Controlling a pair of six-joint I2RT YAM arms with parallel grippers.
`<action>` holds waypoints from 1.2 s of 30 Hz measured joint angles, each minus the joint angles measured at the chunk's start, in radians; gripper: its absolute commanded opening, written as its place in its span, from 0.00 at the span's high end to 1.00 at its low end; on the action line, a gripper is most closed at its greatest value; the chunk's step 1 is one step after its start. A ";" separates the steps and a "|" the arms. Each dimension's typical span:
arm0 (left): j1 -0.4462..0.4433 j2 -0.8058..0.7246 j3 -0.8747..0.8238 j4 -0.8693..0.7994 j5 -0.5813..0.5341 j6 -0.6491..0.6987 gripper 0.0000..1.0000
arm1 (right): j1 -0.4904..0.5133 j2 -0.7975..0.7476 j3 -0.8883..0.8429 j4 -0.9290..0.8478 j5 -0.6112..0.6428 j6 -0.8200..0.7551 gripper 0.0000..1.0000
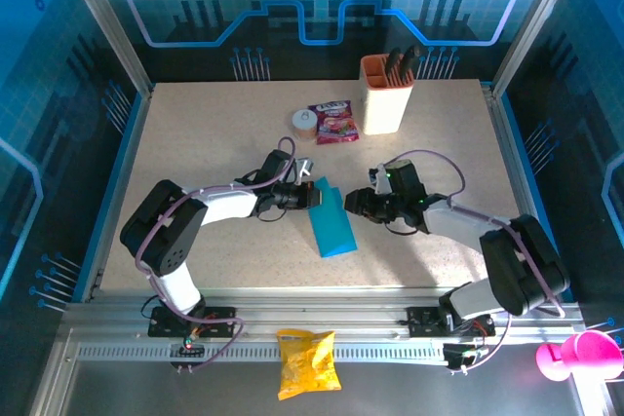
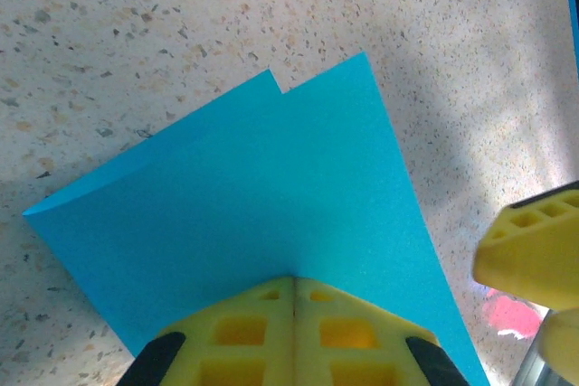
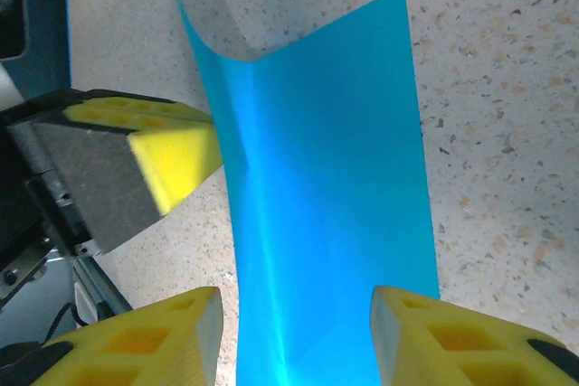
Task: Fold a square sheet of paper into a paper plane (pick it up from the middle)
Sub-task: First fold in half a square sheet of paper at the center of the table.
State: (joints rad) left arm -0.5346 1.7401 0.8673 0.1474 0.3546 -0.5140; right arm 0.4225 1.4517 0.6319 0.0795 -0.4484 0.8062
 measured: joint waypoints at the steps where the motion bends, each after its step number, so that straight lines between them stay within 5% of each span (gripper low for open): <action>1: -0.003 0.002 0.000 -0.001 0.000 0.000 0.97 | 0.000 0.014 0.003 0.007 -0.005 0.000 0.53; 12: -0.040 0.070 0.061 -0.039 0.003 0.027 0.98 | 0.000 0.134 0.059 0.085 -0.043 0.001 0.56; 31: -0.060 0.111 0.106 -0.107 0.003 0.076 1.00 | -0.017 0.253 0.038 0.207 -0.069 0.039 0.94; 36: -0.061 0.112 0.106 -0.114 0.003 0.079 1.00 | -0.018 0.257 0.023 0.242 -0.079 0.050 0.92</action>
State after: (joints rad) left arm -0.5961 1.8519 0.9733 0.0338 0.3573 -0.4347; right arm 0.4046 1.7088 0.6552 0.3218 -0.5270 0.8566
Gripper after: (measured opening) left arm 0.055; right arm 0.064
